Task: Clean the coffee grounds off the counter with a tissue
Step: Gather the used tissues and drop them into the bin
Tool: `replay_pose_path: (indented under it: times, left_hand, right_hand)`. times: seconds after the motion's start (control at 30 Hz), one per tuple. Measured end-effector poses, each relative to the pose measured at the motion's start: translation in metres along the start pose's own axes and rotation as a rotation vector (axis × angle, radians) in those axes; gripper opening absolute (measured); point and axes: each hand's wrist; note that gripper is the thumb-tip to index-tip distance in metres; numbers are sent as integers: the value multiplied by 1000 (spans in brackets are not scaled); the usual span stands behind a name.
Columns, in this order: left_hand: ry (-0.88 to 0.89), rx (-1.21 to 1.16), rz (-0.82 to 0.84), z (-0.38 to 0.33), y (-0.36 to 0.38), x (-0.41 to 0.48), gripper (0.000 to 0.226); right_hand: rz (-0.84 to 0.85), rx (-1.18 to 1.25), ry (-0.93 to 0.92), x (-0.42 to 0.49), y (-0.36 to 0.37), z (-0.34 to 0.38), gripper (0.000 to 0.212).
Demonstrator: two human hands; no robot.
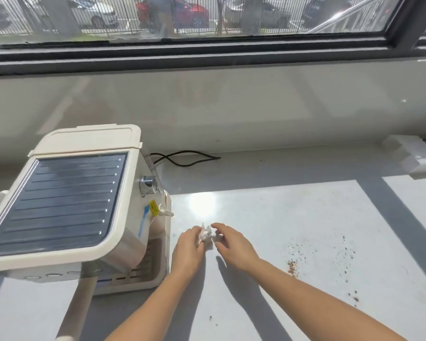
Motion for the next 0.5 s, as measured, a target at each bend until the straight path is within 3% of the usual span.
replay_pose_path:
  times: [0.1, 0.23, 0.4, 0.5]
  left_hand:
    - [34, -62, 27, -9, 6, -10, 3]
    - [99, -135, 64, -23, 15, -27, 19]
    - [173, -190, 115, -49, 34, -51, 28]
    - [201, -252, 132, -69, 56, -67, 29]
  right_hand:
    - [-53, 72, -25, -12, 0, 4, 28]
    - [-158, 141, -44, -38, -8, 2, 7]
    - [-251, 424, -9, -85, -23, -7, 20]
    - [-319, 696, 22, -121, -27, -25, 15]
Point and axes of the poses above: each hand's wrist, its own x-axis towards the middle knuckle, its own y-axis out of the palm, z = x × y, and after that the axes turned 12 degrees about z, right-handed
